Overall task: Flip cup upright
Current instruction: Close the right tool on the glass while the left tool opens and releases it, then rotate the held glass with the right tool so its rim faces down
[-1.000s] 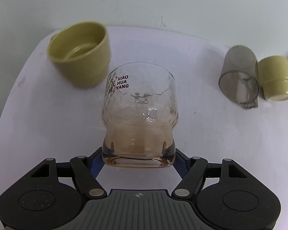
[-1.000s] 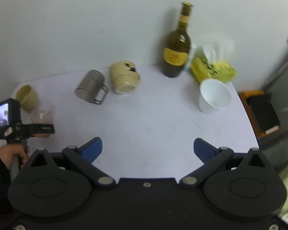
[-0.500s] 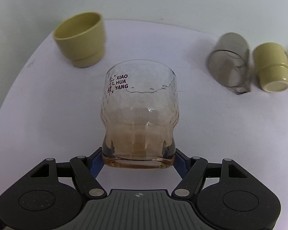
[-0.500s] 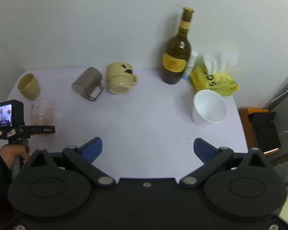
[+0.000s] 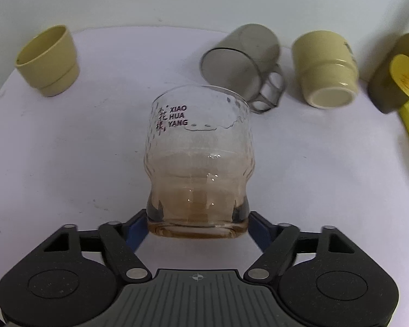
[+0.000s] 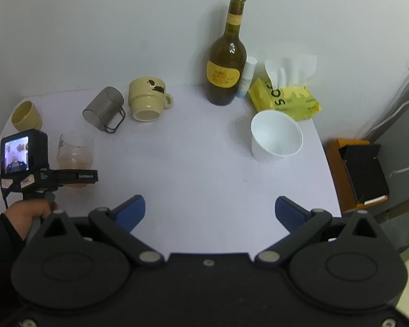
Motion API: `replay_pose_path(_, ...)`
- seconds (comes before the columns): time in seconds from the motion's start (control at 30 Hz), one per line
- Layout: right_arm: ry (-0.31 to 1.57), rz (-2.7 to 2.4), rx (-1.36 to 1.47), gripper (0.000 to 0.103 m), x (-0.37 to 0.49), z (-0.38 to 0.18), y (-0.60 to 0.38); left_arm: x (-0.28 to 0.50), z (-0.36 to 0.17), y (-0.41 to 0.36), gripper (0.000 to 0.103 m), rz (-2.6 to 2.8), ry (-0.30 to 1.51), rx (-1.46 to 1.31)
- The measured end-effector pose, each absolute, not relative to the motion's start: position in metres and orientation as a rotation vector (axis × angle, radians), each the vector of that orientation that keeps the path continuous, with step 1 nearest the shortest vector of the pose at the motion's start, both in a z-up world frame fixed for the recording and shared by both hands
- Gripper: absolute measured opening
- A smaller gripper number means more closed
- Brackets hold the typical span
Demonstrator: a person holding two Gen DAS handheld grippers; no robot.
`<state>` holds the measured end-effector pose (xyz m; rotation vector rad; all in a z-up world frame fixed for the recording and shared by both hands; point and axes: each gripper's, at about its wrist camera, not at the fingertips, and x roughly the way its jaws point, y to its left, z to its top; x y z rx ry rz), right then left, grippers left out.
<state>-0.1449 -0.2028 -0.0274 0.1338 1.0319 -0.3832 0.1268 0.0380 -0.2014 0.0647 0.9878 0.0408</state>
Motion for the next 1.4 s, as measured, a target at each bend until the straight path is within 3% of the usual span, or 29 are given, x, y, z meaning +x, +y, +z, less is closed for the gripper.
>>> replay_pose_path(0.3, 1.016, -0.346, 0.115, 0.103, -0.104, -0.058, -0.145, 0.085, -0.142, 0.100, 0.095, -0.096, 0.939, 0.037)
replay_pose_path(0.8, 0.966, -0.141, 0.051, 0.103, 0.024, -0.164, -0.030, 0.003, -0.069, 0.315, 0.098, 0.127, 0.792, -0.180)
replay_pose_path(0.9, 1.040, -0.148, -0.001, 0.096, 0.042, -0.188, -0.021, -0.010, -0.067, 0.352, 0.098, 0.159, 0.801, -0.238)
replay_pose_path(0.97, 1.182, -0.221, -0.085, 0.072, 0.057, -0.215, -0.015, -0.016, -0.066, 0.367, 0.098, 0.160, 0.807, -0.261)
replay_pose_path(1.13, 1.218, -0.227, -0.052, 0.071, 0.042, -0.218, -0.019, -0.010, -0.071, 0.373, 0.098, 0.137, 0.815, -0.302)
replay_pose_path(1.4, 1.234, -0.180, -0.052, 0.071, 0.015, -0.172, -0.027, 0.012, -0.076, 0.331, 0.098, 0.034, 0.797, -0.346)
